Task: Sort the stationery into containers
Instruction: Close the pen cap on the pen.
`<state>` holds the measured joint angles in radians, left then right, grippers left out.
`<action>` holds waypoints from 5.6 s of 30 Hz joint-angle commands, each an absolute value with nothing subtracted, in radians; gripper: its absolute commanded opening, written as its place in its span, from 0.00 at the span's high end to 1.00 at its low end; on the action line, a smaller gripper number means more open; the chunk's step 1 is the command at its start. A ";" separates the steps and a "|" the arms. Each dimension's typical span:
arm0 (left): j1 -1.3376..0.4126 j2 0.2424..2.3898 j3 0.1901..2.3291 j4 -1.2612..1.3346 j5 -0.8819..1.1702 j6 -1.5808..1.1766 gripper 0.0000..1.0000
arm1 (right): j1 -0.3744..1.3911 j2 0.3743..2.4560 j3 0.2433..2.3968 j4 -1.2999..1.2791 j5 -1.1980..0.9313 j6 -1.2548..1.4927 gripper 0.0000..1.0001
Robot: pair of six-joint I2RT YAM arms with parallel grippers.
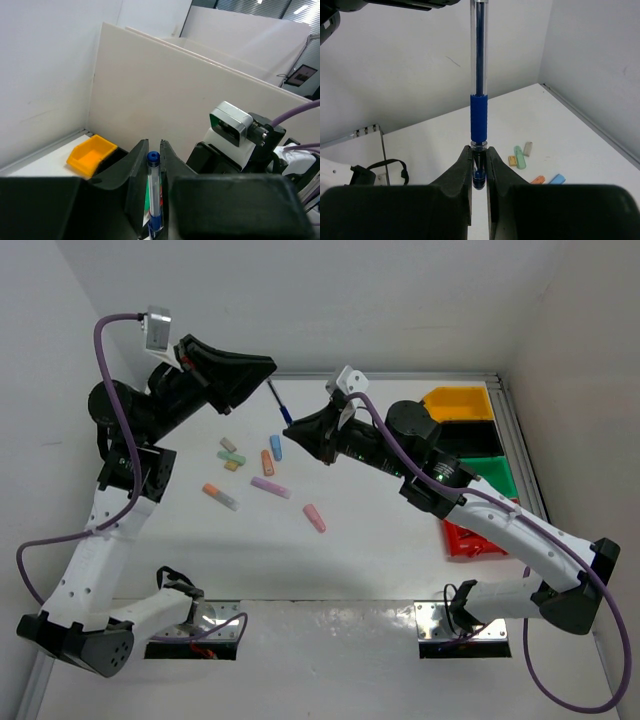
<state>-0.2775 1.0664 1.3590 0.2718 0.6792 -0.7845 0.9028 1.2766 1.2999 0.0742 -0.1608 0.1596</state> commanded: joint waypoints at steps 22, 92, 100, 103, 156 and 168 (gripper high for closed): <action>-0.348 1.055 1.298 0.127 0.721 -0.721 1.00 | 0.951 1.273 1.354 0.089 -0.115 0.008 1.00; -0.446 0.948 0.884 0.072 0.673 -0.680 1.00 | 0.942 1.305 1.485 0.140 -0.127 0.012 1.00; -0.453 0.943 0.859 0.074 0.673 -0.686 1.00 | 0.943 1.313 1.503 0.144 -0.129 0.009 1.00; -0.456 0.942 0.851 0.074 0.673 -0.686 1.00 | 0.942 1.319 1.514 0.146 -0.129 0.009 1.00; -0.288 1.063 1.269 0.107 0.687 -0.591 0.59 | 0.920 1.197 1.233 0.081 -0.091 0.101 1.00; -0.258 1.083 1.347 0.208 0.721 -0.678 0.17 | 0.896 1.178 1.166 0.075 -0.101 0.130 1.00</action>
<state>-0.2737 1.0866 1.2938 0.1085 0.6964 -0.6262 0.9024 1.2049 1.1767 0.0265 -0.0860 0.1135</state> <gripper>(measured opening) 0.825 0.100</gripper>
